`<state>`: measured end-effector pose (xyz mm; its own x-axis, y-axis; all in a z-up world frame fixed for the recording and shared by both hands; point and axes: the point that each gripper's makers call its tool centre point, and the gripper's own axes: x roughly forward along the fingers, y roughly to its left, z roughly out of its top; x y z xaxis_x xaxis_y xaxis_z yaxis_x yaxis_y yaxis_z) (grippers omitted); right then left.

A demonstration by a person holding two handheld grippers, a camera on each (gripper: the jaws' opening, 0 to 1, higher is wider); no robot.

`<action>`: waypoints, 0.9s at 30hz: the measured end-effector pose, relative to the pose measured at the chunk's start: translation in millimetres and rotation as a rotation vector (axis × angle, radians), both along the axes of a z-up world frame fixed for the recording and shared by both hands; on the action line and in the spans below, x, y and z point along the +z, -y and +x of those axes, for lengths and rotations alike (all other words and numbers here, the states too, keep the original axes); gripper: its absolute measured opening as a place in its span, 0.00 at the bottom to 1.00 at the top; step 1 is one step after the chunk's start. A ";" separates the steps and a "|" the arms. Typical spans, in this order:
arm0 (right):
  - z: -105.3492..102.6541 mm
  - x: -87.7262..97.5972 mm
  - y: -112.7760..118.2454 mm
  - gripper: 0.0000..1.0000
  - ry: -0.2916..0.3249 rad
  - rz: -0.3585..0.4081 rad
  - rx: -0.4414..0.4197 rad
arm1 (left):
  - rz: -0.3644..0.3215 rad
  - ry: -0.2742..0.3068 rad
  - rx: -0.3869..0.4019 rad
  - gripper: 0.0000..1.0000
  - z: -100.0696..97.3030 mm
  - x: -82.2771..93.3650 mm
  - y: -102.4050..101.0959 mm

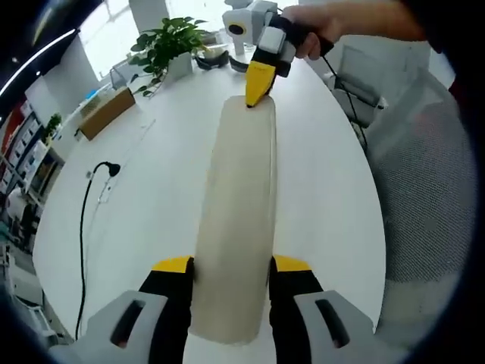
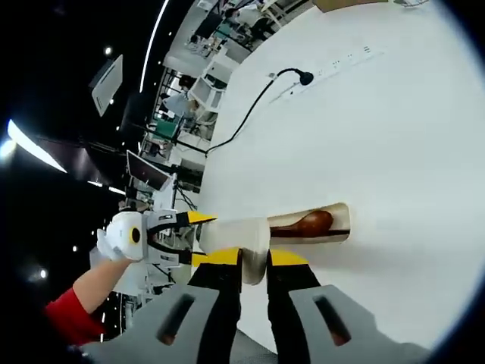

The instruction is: Arrange the utensils inside the cutlery case until each visible utensil rests in its matching compartment.

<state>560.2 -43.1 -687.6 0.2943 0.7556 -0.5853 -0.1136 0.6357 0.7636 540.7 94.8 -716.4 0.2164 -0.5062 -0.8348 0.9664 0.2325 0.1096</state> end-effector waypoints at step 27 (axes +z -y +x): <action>0.6 -41.1 0.6 0.05 -0.064 0.038 -0.016 | 0.187 -0.081 -0.100 0.37 8.6 -55.9 4.7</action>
<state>560.9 -43.6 -728.7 0.2689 0.7735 -0.5740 -0.0537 0.6070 0.7929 549.3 90.1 -772.3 0.1010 -0.3562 -0.9289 0.9911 0.1176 0.0627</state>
